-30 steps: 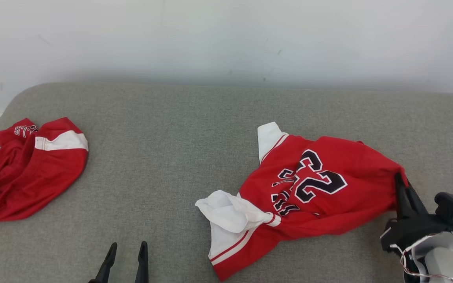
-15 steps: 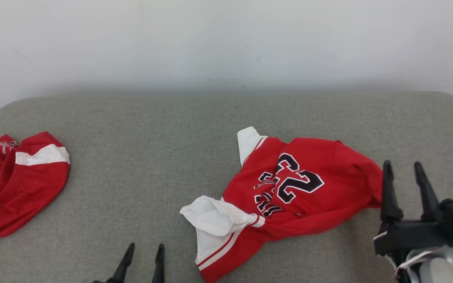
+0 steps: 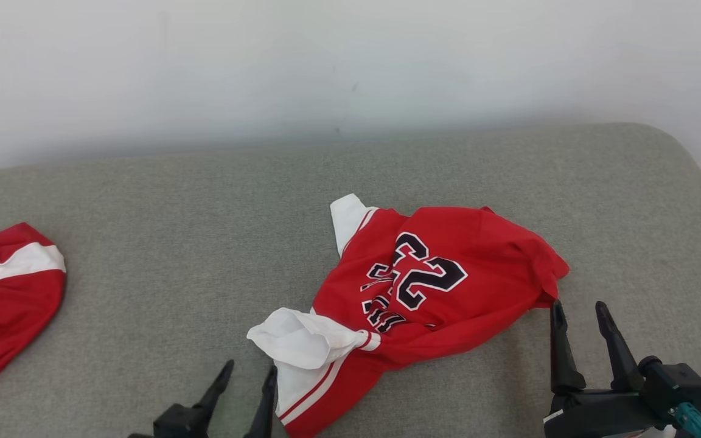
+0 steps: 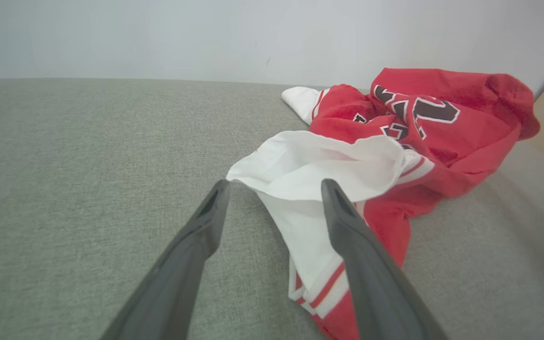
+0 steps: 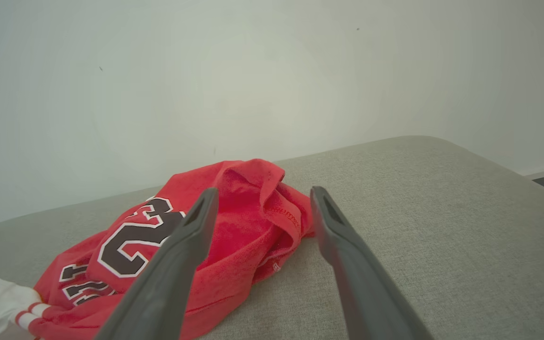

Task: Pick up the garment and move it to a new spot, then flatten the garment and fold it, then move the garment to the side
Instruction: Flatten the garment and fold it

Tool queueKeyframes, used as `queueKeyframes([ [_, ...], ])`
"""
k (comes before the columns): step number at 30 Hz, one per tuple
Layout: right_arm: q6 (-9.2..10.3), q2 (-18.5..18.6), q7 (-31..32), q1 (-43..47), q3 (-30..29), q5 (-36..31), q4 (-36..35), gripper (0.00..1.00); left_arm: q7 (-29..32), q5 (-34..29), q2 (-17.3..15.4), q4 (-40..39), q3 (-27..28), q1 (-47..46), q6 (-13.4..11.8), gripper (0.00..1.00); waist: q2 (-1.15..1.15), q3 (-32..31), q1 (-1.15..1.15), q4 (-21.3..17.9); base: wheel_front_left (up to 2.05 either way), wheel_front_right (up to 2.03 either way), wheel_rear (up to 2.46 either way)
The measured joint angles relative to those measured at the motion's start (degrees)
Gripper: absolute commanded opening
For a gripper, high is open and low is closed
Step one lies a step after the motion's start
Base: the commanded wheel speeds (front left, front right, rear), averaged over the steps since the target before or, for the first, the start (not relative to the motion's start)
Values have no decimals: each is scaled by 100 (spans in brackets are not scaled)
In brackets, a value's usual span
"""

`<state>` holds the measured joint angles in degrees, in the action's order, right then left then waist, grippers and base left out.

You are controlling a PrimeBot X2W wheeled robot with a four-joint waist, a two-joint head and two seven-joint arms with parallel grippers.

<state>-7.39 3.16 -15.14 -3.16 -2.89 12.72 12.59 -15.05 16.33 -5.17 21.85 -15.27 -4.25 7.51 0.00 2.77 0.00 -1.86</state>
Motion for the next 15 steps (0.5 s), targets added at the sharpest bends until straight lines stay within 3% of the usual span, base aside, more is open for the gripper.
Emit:
queueKeyframes([
  [15, 0, -21, 0, -156, 297, 229, 113, 100, 0, 297, -623, 1126, -159, -1109, 0, 100, 0, 269, 0, -538, 0, 0, 0],
])
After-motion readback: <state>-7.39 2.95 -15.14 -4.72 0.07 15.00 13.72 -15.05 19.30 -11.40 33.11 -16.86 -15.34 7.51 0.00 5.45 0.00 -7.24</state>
